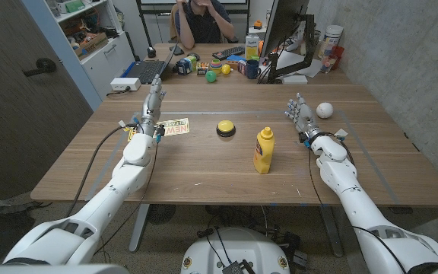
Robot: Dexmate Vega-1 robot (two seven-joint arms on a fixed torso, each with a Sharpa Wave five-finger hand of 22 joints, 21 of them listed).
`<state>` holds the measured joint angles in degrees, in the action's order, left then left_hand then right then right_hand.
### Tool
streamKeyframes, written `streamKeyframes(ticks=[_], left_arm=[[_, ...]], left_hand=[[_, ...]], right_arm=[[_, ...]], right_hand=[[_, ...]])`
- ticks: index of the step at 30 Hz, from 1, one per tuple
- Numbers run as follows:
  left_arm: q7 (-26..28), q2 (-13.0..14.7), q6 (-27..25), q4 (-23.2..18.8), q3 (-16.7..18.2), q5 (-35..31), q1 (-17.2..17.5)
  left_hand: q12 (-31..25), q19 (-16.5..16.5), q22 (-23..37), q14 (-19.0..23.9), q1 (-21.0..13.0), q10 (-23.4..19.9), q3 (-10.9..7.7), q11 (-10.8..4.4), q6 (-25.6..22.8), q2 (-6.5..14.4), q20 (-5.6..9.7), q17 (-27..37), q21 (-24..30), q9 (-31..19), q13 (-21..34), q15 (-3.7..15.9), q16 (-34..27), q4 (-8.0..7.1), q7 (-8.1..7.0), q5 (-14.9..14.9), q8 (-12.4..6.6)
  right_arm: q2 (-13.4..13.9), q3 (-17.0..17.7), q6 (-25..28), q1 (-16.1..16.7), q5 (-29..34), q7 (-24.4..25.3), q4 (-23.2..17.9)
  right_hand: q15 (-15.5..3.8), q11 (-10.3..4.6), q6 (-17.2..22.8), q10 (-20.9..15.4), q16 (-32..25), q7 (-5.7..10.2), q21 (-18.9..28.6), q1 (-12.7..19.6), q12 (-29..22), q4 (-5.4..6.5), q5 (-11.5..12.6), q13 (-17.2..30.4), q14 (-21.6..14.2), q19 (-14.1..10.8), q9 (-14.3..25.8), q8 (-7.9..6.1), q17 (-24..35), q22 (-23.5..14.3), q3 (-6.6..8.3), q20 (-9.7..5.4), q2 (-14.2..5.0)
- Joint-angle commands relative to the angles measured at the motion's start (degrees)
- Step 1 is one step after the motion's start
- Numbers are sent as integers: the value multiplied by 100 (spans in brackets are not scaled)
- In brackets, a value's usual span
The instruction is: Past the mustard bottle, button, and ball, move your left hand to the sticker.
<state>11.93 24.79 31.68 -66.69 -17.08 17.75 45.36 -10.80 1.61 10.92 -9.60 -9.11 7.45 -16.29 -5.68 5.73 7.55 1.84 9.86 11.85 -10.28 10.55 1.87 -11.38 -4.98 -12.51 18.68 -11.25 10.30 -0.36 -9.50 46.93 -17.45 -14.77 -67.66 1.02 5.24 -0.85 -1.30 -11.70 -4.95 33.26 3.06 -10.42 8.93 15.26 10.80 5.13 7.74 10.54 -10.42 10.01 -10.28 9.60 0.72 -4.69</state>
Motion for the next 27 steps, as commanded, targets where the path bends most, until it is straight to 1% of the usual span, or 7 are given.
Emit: streamKeyframes(ticks=[1,8,14,20,23,24,27], left_arm=[[2302,279,-288,-879,245,-2220,375],[3274,591,-1330,-1611,252,-3568,620],[3602,864,-2023,-2036,184,-4174,744],[3871,1152,-2959,-2520,117,-4863,884],[3919,1221,-3734,-2797,71,-5252,939],[3826,1253,-4010,-2917,62,-5323,965],[3566,1388,-4665,-3154,-16,-5544,985]], left_hand=[[-23,51,18,-150,-74,-5,-50,-16,-40,72,255,20,-24,-33,9,288,43,38,-25,-22,-35],[-9,156,20,-212,-129,8,-100,-67,-37,130,327,23,-55,-34,10,373,50,44,-23,-37,-18],[-10,286,23,-231,-192,-33,-194,-363,17,220,358,27,-74,-27,7,506,27,16,-16,-65,22],[-36,316,22,-166,-234,-140,-254,-412,-11,262,343,23,-69,-24,5,546,-2,6,4,-77,16],[-67,314,17,23,-345,-364,-377,-395,-138,234,-10,10,-35,-25,5,520,-53,19,-10,-113,-20],[-51,335,15,80,-372,-403,-410,-393,-176,199,-192,13,-33,-28,5,389,-59,21,-16,-135,-24],[27,535,22,-18,-394,-265,-464,-383,-143,166,-585,26,-75,-39,13,317,-8,0,-25,-177,0]], right_arm=[[-252,311,61,-19,320,-230,47],[-309,384,66,3,385,-283,22],[-344,404,84,10,422,-335,1],[-363,417,107,27,464,-340,-37],[-377,418,110,28,475,-348,-46],[-382,419,112,27,475,-353,-45],[-398,419,110,17,484,-355,-36]], right_hand=[[-18,43,21,-25,-25,-61,-3,-19,-50,13,37,12,46,21,12,-37,32,-17,17,-3,-207],[-19,48,19,-25,-23,-64,-12,-22,-50,15,38,12,49,20,12,-37,33,-17,14,-4,-208],[-25,48,17,-26,-24,-64,-21,-26,-51,17,39,12,49,16,12,-37,33,-18,10,-4,-209],[-27,48,18,-29,-25,-63,-29,-31,-53,20,40,12,45,10,12,-38,33,-18,5,-8,-210],[-24,48,21,-28,-25,-66,-34,-33,-52,21,41,12,45,11,12,-40,33,-19,3,-6,-210],[-25,47,20,-29,-25,-66,-35,-34,-53,21,41,12,46,8,11,-40,34,-19,2,-4,-210],[-24,49,18,-33,-25,-67,-39,-36,-54,22,41,12,46,8,11,-39,34,-19,0,-6,-210]])
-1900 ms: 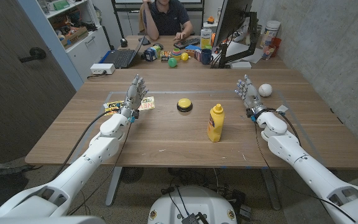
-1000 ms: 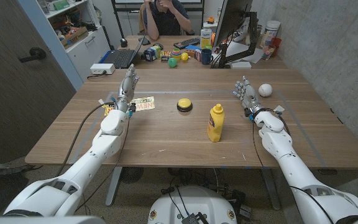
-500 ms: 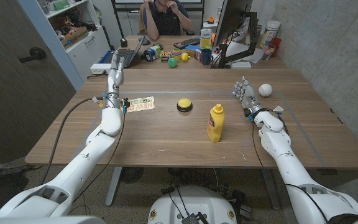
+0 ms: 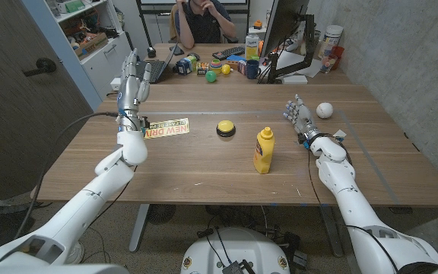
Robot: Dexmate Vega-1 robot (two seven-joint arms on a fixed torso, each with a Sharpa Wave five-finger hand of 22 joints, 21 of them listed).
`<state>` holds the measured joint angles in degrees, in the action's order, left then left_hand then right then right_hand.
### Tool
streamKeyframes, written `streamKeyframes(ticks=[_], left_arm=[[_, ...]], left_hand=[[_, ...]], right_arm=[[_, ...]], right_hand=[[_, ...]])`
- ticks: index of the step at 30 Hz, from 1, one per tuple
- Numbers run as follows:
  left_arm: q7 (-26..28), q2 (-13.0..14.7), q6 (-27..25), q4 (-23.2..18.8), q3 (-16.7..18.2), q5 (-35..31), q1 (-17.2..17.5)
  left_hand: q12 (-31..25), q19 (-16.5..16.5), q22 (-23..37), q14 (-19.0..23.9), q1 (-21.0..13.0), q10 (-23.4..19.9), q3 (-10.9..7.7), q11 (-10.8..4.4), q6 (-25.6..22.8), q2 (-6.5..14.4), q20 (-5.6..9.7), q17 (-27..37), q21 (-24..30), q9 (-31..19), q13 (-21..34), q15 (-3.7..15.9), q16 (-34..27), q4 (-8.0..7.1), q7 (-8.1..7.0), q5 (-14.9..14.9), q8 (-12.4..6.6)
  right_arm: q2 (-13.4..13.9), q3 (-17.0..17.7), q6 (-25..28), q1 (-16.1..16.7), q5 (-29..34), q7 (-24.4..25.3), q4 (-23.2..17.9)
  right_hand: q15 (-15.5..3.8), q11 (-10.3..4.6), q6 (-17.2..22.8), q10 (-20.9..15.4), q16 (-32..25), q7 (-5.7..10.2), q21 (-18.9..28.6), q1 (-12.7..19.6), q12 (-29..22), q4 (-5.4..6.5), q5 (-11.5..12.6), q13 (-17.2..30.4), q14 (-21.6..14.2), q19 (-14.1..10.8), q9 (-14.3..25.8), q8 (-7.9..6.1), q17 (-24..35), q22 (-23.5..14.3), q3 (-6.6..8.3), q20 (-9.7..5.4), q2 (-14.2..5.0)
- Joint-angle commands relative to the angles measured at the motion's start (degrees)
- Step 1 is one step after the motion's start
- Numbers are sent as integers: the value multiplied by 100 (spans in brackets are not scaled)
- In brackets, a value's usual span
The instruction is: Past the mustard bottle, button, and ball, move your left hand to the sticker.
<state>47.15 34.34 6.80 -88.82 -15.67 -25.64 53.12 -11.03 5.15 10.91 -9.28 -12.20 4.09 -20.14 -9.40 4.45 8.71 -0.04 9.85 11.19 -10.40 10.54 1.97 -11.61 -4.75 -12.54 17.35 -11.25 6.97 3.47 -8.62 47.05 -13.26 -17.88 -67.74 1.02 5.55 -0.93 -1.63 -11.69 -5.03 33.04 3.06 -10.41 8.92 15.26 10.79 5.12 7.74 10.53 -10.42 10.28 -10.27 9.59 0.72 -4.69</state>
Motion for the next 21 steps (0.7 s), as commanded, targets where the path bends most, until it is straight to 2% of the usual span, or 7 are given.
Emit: streamKeyframes(ticks=[1,4,6,9,12,15,21], left_arm=[[-10,467,-2369,-982,-199,-1290,198],[-497,617,-3152,-1197,-375,-1582,151],[-773,742,-3474,-1233,-517,-1738,81],[-959,811,-3806,-1166,-703,-1885,-31],[-1111,864,-3936,-1076,-808,-1842,-117],[-1578,1029,-4073,-1075,-950,-1784,-231],[-2252,1250,-4316,-965,-1276,-1837,-478]], left_hand=[[68,266,25,-132,-82,137,-87,-17,16,44,-475,33,-27,-31,17,268,41,-34,-24,-58,11],[141,606,40,-583,-57,660,-98,-18,217,-22,-742,58,-47,-44,28,136,123,-75,-29,-150,57],[147,1465,65,-1497,131,1788,39,14,878,-125,-914,109,-96,-33,27,-28,118,-217,-28,-281,132],[143,2071,78,-2203,285,2581,189,3,1438,-212,-857,122,-89,-27,20,-59,117,-318,-27,-253,132],[140,2201,79,-2379,312,2769,221,-13,1562,-219,-917,123,-80,-28,19,-59,117,-330,-28,-233,124],[122,2589,84,-2716,396,3166,337,83,1952,-278,-1188,132,-77,-28,24,-239,85,-359,-26,-172,133],[130,3087,75,-3217,539,3631,632,79,2410,-549,-1235,146,-79,-42,38,-432,159,-349,-27,-48,105]], right_arm=[[-67,35,29,5,68,-48,-30],[-74,37,33,5,78,-44,-34],[-77,39,30,8,84,-43,-38],[-80,45,38,29,91,-30,-74],[-79,56,46,54,97,-13,-114],[-89,69,80,69,91,10,-145],[-126,68,114,79,81,23,-161]], right_hand=[[-25,14,25,3,-25,-60,-18,-36,-53,23,41,13,46,8,12,-39,6,-20,0,-4,-210],[-29,12,23,3,-25,-58,-22,-38,-53,23,42,13,46,5,12,-39,6,-20,-2,-10,-210],[-24,12,24,3,-25,-59,-24,-39,-53,24,42,13,45,3,12,-39,6,-20,-4,-6,-210],[-28,6,22,2,-26,-58,-25,-41,-54,24,43,13,43,-7,12,-39,6,-20,-5,-19,-210],[-24,9,20,1,-27,-56,-27,-42,-54,24,44,13,41,-11,12,-38,6,-21,-7,-24,-210],[-24,1,23,1,-27,-57,-30,-43,-54,25,44,13,40,-18,12,-40,6,-21,-9,-31,-210],[-11,15,32,-5,-33,-54,-36,-46,-56,26,45,13,25,-28,12,-44,6,-21,-12,-54,-212]])
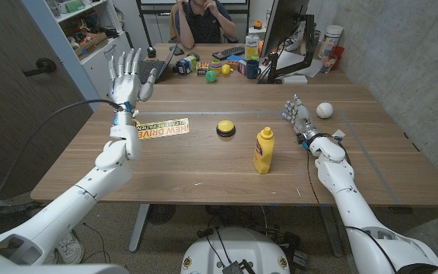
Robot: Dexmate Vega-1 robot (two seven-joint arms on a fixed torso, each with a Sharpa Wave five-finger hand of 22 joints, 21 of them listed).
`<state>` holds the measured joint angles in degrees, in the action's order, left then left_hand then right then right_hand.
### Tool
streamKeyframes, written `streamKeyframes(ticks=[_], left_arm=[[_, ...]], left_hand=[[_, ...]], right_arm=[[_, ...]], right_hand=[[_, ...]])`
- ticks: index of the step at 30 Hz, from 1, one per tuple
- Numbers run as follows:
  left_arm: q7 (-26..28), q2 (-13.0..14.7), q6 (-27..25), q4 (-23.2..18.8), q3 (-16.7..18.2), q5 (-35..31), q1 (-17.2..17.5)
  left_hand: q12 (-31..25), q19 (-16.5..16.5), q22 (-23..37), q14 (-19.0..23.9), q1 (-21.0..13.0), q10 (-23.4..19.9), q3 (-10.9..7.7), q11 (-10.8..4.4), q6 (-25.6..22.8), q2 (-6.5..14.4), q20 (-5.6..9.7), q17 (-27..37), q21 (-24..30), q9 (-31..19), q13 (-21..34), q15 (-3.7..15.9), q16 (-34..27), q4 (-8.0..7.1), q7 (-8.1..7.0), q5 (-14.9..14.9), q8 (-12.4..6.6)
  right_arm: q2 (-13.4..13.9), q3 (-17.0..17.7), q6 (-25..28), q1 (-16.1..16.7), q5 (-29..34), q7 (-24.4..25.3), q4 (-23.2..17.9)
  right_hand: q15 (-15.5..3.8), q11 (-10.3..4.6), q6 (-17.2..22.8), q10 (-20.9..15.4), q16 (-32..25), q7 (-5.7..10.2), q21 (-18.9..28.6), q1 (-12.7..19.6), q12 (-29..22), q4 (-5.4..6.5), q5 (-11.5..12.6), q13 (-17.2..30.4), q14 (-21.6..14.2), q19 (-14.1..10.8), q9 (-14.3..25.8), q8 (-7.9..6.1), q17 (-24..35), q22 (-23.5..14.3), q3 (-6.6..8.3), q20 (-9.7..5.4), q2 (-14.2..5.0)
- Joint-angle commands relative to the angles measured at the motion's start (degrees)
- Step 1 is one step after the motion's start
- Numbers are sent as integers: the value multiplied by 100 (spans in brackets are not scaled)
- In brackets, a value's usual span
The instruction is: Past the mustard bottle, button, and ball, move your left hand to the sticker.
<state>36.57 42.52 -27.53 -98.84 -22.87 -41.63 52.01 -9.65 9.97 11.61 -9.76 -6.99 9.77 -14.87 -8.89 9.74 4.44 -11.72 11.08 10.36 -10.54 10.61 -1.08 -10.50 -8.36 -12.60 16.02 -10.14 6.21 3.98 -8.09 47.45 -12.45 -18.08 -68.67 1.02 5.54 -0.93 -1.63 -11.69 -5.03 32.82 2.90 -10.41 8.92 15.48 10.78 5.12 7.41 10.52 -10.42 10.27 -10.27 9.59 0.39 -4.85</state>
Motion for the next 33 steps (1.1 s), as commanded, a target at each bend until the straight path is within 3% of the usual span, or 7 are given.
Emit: streamKeyframes(ticks=[1,7,14,19,28,33], left_arm=[[-1194,443,-890,34,-568,-223,-373],[-1389,405,-689,335,-588,285,-472],[-1667,402,-575,616,-694,740,-592],[-2157,440,-589,719,-787,1094,-745],[-2807,567,-375,918,-1129,1382,-1062],[-2919,553,-336,916,-1239,1455,-1110]], left_hand=[[5,2641,3,-3199,22,3113,130,20,1913,-143,-73,23,7,-31,32,-157,67,18,-21,102,-10],[75,2671,-3,-3224,10,3249,232,-20,2070,-190,-83,20,65,-38,34,-269,117,53,-23,220,-27],[96,2599,-4,-3066,-44,3263,329,74,2210,-195,-85,10,125,-41,18,-426,43,93,-25,368,-46],[28,2480,0,-2888,-81,3138,389,85,2236,-214,-83,-1,176,-46,12,-464,-54,119,-25,442,-68],[-71,2255,15,-2656,-106,2935,451,151,2294,-183,-80,-12,261,-46,8,-486,-157,122,-27,533,-75],[-149,1968,27,-2413,-165,2700,487,37,2260,-121,-77,-27,356,-57,2,-401,-241,141,-27,599,-115]], right_arm=[[-51,18,64,39,1,43,-69],[-76,74,136,123,-38,86,-169],[-117,92,174,208,-50,125,-266],[-128,88,171,220,-43,134,-292],[-139,64,98,178,-31,115,-251],[-133,62,78,174,-24,123,-242]], right_hand=[[-11,18,35,-7,-33,-51,-15,-30,-57,26,24,14,25,4,12,-45,7,-22,-12,-23,-196],[33,11,38,-5,-32,-50,-22,-31,-56,26,26,14,26,-9,12,-46,6,-22,-16,-35,-198],[31,-1,33,-18,-32,-51,-31,-31,-60,25,27,13,23,-16,12,-44,6,-22,-18,-33,-200],[32,7,31,-15,-33,-51,-36,-31,-59,25,28,13,20,-19,12,-44,5,-22,-20,-34,-201],[33,9,21,-11,-33,-50,-49,-30,-56,23,31,13,15,-23,12,-40,5,-23,-23,-34,-202],[39,3,21,-7,-32,-48,-55,-29,-54,22,32,13,17,-24,12,-41,5,-23,-24,-33,-202]])
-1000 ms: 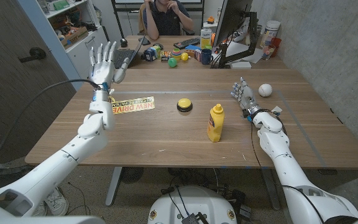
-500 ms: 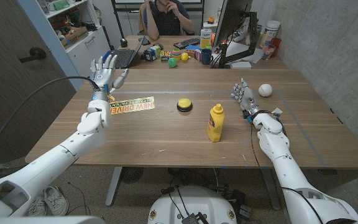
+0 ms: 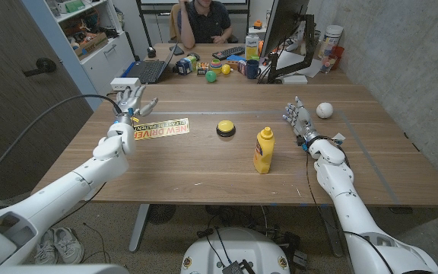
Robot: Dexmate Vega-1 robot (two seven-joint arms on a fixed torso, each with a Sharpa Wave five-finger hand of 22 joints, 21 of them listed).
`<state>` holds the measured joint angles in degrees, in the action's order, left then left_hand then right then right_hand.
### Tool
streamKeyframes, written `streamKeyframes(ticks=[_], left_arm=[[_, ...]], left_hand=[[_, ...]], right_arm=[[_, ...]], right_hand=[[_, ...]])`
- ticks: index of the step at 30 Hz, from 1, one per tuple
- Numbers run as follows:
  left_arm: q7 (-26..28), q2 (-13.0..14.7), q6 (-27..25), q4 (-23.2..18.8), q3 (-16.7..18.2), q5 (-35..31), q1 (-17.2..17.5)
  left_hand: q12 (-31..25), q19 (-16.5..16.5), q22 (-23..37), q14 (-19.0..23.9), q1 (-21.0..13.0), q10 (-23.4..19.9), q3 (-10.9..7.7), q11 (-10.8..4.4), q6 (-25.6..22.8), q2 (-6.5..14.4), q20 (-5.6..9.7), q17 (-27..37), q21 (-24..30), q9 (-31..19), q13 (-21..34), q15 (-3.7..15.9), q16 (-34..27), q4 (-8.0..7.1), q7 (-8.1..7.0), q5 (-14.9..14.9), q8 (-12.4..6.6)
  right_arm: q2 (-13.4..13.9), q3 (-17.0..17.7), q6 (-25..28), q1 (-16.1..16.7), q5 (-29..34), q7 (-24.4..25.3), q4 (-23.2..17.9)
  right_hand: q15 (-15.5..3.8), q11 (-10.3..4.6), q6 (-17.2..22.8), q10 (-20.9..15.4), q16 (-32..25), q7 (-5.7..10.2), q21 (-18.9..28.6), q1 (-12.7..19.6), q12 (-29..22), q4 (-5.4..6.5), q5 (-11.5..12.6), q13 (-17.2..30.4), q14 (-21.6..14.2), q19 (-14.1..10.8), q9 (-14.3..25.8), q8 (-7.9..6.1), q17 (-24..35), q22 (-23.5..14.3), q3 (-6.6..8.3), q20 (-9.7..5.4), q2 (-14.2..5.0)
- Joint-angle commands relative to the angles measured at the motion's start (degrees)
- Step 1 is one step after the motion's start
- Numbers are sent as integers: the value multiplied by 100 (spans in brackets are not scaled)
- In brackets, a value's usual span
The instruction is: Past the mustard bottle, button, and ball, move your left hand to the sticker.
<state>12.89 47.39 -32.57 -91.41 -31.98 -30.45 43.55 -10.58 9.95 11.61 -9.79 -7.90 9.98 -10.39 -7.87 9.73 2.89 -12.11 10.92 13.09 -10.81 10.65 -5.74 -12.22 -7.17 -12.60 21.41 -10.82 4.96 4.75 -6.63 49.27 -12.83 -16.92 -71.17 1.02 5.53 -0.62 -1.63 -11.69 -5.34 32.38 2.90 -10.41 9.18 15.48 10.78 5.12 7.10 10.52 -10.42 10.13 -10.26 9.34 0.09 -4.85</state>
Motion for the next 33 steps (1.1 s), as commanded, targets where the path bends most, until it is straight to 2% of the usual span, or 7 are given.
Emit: streamKeyframes(ticks=[1,3,10,18,21,23,33], left_arm=[[-570,52,128,175,-362,319,-284],[-728,28,32,188,-436,327,-356],[-1162,-11,-100,259,-668,390,-529],[-1129,25,-246,77,-680,436,-448],[-1056,1,-347,19,-640,474,-402],[-1044,-18,-465,-14,-646,470,-402],[-696,-65,-635,-234,-454,717,-189]], left_hand=[[-70,1922,29,-2362,-88,2631,43,-71,2253,41,-38,-14,98,-31,-2,67,-84,30,-27,69,-53],[-89,1563,28,-2020,-214,2462,90,-85,2186,57,-39,-31,198,-38,-8,113,-178,103,-27,123,-88],[-119,1216,11,-1709,-364,2257,122,-65,2098,98,-38,-54,271,-45,-13,58,-233,184,-29,155,-120],[-206,699,-50,-1179,-911,1402,-81,-383,1524,495,-51,-67,241,-90,-15,132,-222,461,-33,-113,-299],[-169,-133,-1,-504,-1505,636,-328,-441,787,562,-58,-68,297,-90,13,337,-173,858,-35,-641,-404],[-149,-498,30,-233,-1637,420,-383,-439,586,555,-61,-67,373,-83,19,376,-158,964,-36,-791,-396],[-202,-1583,59,696,-2050,-731,-696,-422,-408,592,-64,-60,579,-101,43,609,-90,1191,-34,-971,-484]], right_arm=[[-5,-13,-69,-6,10,1,4],[-6,-6,-59,1,1,7,-8],[0,17,-76,15,-23,-9,7],[37,43,-86,27,-48,-61,-5],[44,57,-101,23,-66,-83,4],[57,62,-101,21,-74,-109,8],[87,105,-134,-21,-130,-222,107]], right_hand=[[37,4,-11,-6,-33,-17,-12,-29,-54,-3,33,14,15,5,12,-41,19,-23,1,-3,-202],[42,2,-11,-5,-32,-18,-14,-30,-53,-3,33,14,17,4,12,-41,19,-23,0,-7,-202],[59,-17,-24,1,-33,-25,-25,-30,-51,-4,35,14,12,0,12,-36,19,-24,-4,-2,-202],[74,-4,-31,-8,-35,-31,-36,-31,-55,-4,36,14,3,-6,12,-36,19,-24,-8,-3,-202],[61,-4,-30,-6,-37,-35,-41,-32,-54,-4,37,14,-4,-8,12,-37,19,-24,-10,-2,-201],[62,-20,-34,-2,-37,-36,-45,-32,-53,-4,37,14,-5,-7,12,-35,18,-24,-12,1,-200],[48,-4,-38,-13,-38,-39,-63,-34,-56,-4,38,14,-11,-5,12,-36,18,-25,-19,4,-198]])
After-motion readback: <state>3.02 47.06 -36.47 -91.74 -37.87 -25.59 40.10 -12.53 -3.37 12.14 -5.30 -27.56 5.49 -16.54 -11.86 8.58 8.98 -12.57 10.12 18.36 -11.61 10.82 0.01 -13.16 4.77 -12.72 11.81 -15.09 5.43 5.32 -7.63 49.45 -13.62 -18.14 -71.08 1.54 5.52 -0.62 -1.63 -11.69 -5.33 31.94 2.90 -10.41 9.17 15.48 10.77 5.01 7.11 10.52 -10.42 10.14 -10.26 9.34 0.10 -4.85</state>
